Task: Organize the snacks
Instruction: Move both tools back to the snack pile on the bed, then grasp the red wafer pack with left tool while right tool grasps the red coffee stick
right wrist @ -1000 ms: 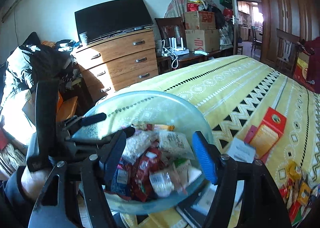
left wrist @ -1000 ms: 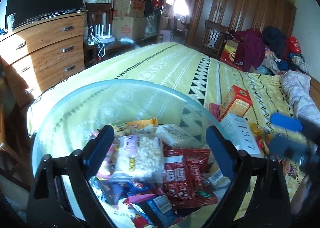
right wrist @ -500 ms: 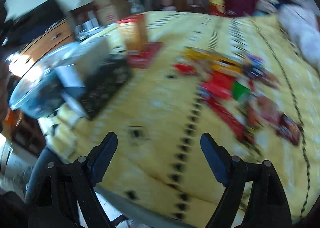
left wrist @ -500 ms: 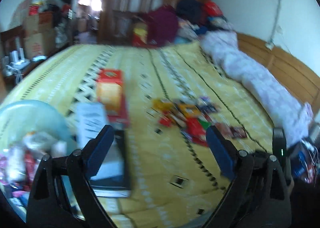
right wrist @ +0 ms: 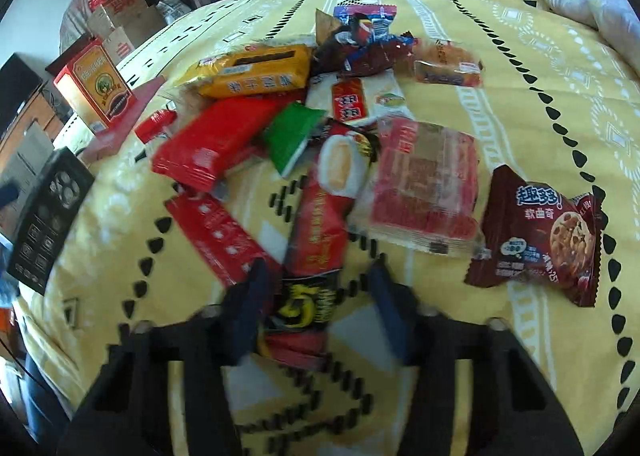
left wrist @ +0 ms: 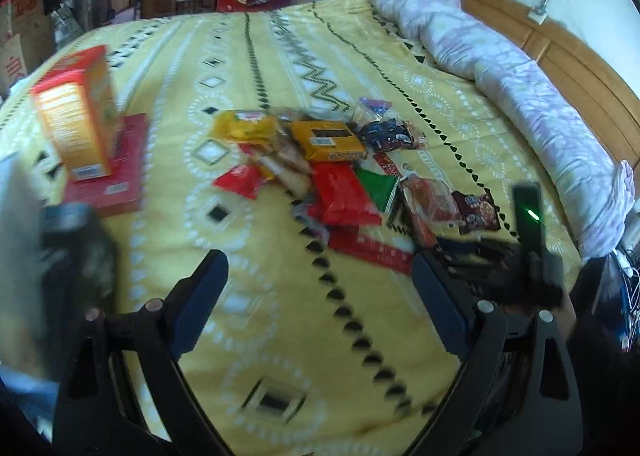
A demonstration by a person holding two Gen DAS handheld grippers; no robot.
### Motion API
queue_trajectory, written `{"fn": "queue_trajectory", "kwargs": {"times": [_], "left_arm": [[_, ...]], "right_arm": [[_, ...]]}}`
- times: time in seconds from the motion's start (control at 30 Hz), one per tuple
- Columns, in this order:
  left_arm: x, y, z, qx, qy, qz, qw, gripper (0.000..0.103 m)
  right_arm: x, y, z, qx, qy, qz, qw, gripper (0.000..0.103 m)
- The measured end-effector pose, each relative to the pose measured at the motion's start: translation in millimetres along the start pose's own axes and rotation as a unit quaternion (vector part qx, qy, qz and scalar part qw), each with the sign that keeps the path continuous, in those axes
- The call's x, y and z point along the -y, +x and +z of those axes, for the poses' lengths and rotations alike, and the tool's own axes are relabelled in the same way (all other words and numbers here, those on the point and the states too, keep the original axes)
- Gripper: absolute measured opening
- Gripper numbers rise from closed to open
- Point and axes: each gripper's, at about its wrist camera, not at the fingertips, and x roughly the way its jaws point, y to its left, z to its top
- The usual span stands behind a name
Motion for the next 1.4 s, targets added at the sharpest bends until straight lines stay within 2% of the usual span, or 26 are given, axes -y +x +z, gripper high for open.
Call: {"fn": "queue_trajectory", "kwargs": {"times": [0.03,0.17,0.2,0.3,0.37,0.4,0.5,0.57,0.67,0.8,0.87,0.9,0.93,0.97,1.0,1.1,1.17,1.27,1.3,1.33,1.37,1.4], "left_arm": [[3.9,13.5,5.7,-0.004,0.003,-0.004,1.0,0.093],[22.5,62.0,16.5,-0.029,0.012,-0.02,0.9993,0.093],[27.8,76.1,18.9,-0.036,0.022,-0.014,0.999,0.093],[37.5,113.9,25.2,-0.052,0.058,0.033,0.9965,0.093],[36.7,132.0,27.0,-0.062,0.074,0.063,0.9934,0.084],[34.9,134.4,26.5,-0.061,0.077,0.056,0.9936,0.06],[32.0,117.5,19.3,-0.048,0.079,0.051,0.9944,0.057],[29.7,89.5,2.6,-0.04,0.079,0.029,0.9957,0.057],[23.3,48.3,-42.1,-0.045,0.092,0.016,0.9946,0.057],[-2.5,22.6,-106.2,-0.085,0.063,0.016,0.9943,0.06],[-7.6,12.2,-118.4,-0.074,0.057,0.019,0.9955,0.062],[-7.3,7.0,-119.3,-0.067,0.055,0.021,0.996,0.068],[-5.8,2.4,-117.2,-0.058,0.052,0.018,0.9968,0.077],[-3.9,-0.7,-114.0,-0.047,0.051,0.018,0.9975,0.081],[-1.8,-5.2,-109.9,-0.029,0.052,0.022,0.998,0.087],[5.7,-3.6,-100.0,0.0,0.061,0.036,0.9975,0.099],[4.7,11.6,-97.8,-0.009,0.059,0.045,0.9972,0.099],[1.2,46.0,-103.5,-0.065,0.051,0.047,0.9955,0.093],[1.7,49.6,-105.9,-0.059,0.053,0.05,0.9956,0.092],[3.2,49.3,-106.8,-0.049,0.056,0.051,0.9959,0.088],[4.0,48.8,-107.0,-0.049,0.058,0.052,0.9957,0.084],[4.6,46.7,-105.8,-0.048,0.058,0.052,0.9958,0.071]], "right_arm": [[2.6,-4.1,-2.0,0.003,0.004,0.005,1.0,0.03],[11.8,-30.4,-17.6,0.029,0.031,0.039,0.998,0.029],[12.6,-38.2,-23.7,0.036,0.035,0.051,0.997,0.029],[13.5,-52.2,-38.0,0.04,0.045,0.077,0.995,0.029],[11.8,-58.5,-47.3,0.038,0.05,0.091,0.994,0.029],[12.1,-59.9,-49.2,0.038,0.053,0.093,0.994,0.029],[15.0,-64.3,-51.1,0.043,0.062,0.097,0.992,0.029],[14.7,-70.7,-48.8,0.053,0.062,0.096,0.992,0.029],[8.2,-82.8,-45.9,0.066,0.053,0.102,0.991,0.029],[-9.1,-88.4,-52.0,0.061,0.031,0.103,0.992,0.029],[-14.3,-87.7,-57.6,0.054,0.028,0.102,0.993,0.03],[-16.9,-87.4,-60.7,0.05,0.028,0.101,0.993,0.031],[-19.1,-87.0,-63.8,0.044,0.027,0.096,0.994,0.043],[-19.9,-87.3,-66.7,0.042,0.029,0.088,0.995,0.062],[-20.2,-89.1,-69.3,0.044,0.032,0.08,0.995,0.067],[-16.4,-87.1,-66.1,0.04,0.031,0.061,0.997,0.068],[-12.1,-81.4,-58.6,0.036,0.03,0.05,0.998,0.068],[-4.6,-58.2,-41.6,0.006,0.027,0.039,0.999,0.068],[-1.8,-47.3,-35.4,-0.003,0.025,0.037,0.999,0.068],[0.0,-40.6,-32.3,-0.007,0.023,0.039,0.999,0.068],[1.1,-33.0,-29.8,-0.012,0.017,0.041,0.999,0.058],[1.5,-25.3,-29.2,-0.016,0.002,0.023,1.0,0.046]]}}
